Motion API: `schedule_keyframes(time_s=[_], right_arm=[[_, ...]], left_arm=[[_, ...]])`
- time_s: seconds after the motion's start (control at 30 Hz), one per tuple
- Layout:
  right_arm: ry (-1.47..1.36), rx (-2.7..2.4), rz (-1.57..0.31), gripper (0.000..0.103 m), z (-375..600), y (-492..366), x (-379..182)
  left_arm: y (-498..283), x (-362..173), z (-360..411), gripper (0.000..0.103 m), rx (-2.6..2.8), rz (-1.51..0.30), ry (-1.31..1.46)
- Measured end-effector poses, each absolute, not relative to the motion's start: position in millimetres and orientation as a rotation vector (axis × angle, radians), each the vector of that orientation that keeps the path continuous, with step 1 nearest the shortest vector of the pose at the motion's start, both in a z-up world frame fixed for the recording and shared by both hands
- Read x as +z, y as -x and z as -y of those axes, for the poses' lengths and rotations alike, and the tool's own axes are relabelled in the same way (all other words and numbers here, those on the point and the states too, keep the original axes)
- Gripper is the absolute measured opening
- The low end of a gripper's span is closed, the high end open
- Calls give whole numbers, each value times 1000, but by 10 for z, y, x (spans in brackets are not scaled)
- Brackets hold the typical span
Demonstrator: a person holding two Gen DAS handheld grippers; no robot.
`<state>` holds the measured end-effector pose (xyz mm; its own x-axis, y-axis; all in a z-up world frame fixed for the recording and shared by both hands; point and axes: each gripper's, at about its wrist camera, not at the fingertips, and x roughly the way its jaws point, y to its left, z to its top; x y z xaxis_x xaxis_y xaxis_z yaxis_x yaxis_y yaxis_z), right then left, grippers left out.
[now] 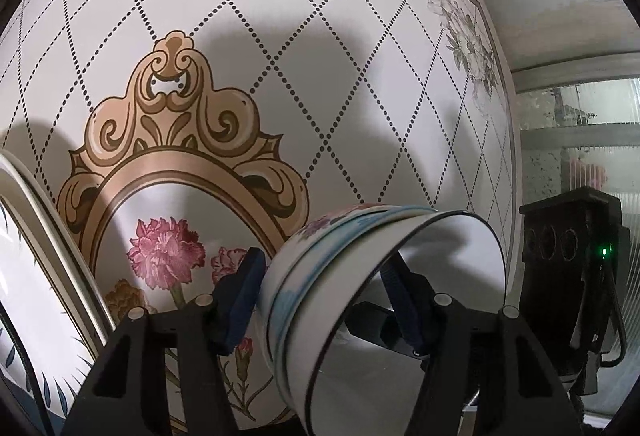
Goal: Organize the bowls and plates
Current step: 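Carry the bowl stack with both grippers over the plate stack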
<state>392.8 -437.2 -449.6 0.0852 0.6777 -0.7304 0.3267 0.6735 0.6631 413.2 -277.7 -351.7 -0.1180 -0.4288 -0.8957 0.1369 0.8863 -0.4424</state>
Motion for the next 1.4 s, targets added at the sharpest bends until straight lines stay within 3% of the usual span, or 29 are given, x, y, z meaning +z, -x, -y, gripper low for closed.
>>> schedule_keyframes(time_s=[0.8, 1.17, 1.4], right_arm=[[-808, 391, -1511, 66, 4179, -4131, -4184], [-767, 462, -1514, 65, 3589, -4342, -3720], [-746, 540, -1545, 65, 2965, -4469, -3686]], left_arm=[[-4203, -3173, 2464, 57, -375, -1605, 294], [-4233, -2766, 1789, 57, -353, -1568, 324], [-4218, -2802, 1079, 57, -295, -1568, 374]])
